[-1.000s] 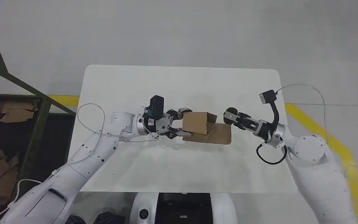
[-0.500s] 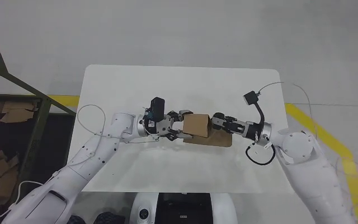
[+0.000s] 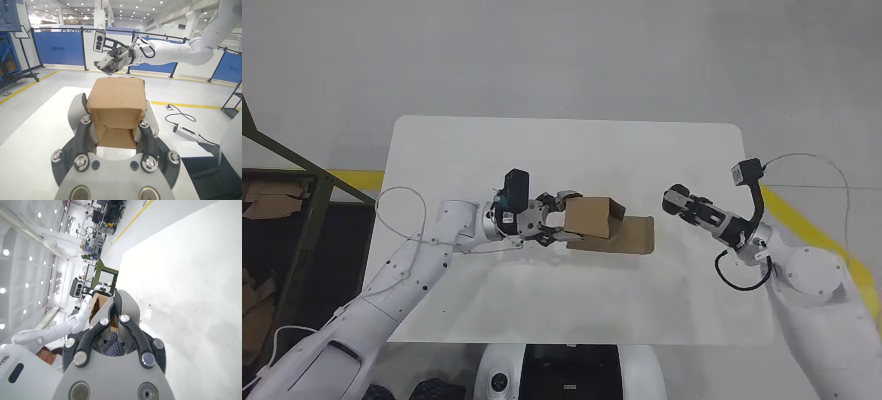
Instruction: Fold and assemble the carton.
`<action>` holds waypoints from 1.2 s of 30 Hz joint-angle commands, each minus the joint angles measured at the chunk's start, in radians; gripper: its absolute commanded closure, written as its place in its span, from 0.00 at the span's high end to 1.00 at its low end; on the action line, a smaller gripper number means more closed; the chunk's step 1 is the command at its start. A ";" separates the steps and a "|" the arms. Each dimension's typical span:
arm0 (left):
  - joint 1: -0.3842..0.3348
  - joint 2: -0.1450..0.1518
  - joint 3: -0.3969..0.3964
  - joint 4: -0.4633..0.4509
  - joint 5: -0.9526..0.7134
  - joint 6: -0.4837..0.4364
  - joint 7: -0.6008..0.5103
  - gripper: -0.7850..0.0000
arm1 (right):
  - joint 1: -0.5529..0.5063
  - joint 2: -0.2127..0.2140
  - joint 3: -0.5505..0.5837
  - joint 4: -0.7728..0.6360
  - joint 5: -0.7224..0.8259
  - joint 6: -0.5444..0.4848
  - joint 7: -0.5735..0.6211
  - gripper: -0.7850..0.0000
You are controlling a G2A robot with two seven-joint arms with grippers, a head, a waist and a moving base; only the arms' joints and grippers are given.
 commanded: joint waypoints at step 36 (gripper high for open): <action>0.006 -0.027 -0.014 0.016 0.026 0.067 -0.080 0.48 | 0.146 -0.047 -0.264 0.152 0.093 0.050 0.096 0.00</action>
